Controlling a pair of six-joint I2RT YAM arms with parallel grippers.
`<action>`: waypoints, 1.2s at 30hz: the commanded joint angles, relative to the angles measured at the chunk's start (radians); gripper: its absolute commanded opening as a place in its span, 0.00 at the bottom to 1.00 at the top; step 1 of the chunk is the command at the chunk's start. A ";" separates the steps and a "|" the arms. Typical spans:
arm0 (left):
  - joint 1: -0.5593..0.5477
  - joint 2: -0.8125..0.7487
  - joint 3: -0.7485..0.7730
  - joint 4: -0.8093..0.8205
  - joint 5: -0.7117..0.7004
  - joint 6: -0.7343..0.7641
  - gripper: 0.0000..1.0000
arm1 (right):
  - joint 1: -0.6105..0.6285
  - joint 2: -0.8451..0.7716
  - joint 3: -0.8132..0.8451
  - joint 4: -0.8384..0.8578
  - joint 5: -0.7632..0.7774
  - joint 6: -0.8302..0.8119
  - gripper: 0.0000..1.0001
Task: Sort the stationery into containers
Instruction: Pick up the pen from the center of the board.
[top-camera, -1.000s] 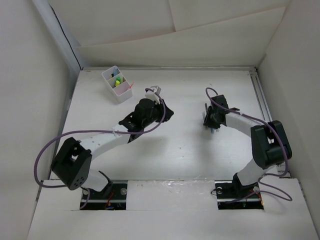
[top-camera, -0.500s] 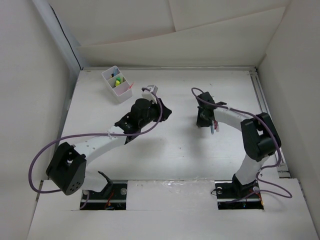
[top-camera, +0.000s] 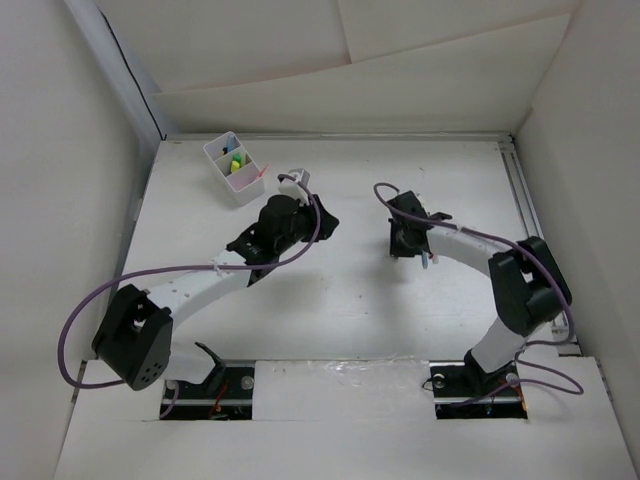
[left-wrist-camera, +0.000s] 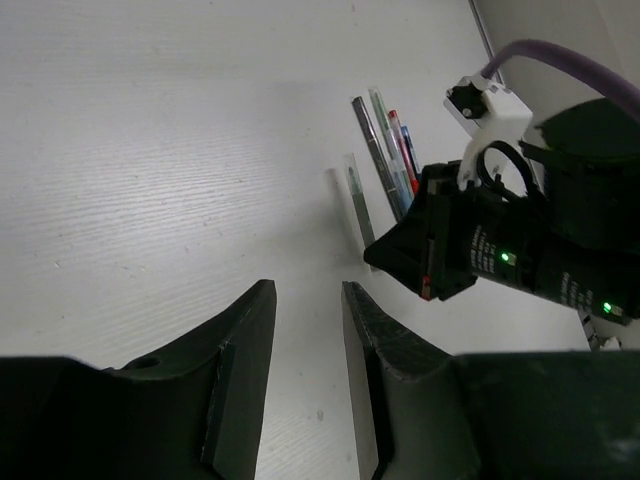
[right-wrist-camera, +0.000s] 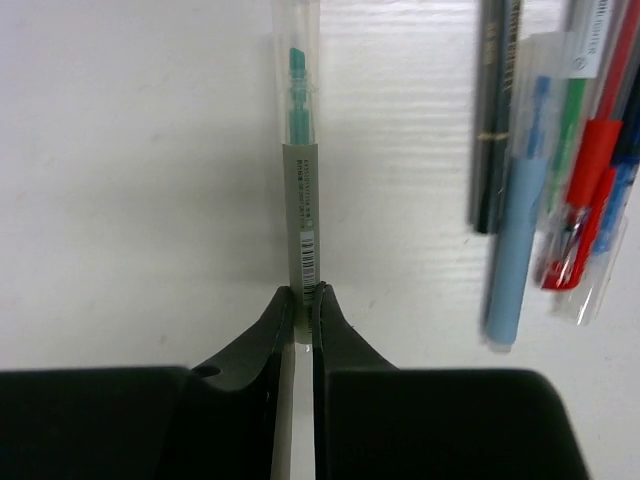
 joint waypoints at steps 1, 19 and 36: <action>0.002 0.007 0.017 0.021 0.008 -0.015 0.30 | 0.052 -0.154 -0.039 0.164 -0.046 -0.070 0.00; 0.062 0.199 0.160 0.064 0.191 -0.116 0.44 | 0.169 -0.194 -0.100 0.473 -0.272 -0.136 0.00; 0.062 0.286 0.231 0.024 0.064 -0.097 0.28 | 0.198 -0.237 -0.133 0.500 -0.342 -0.136 0.00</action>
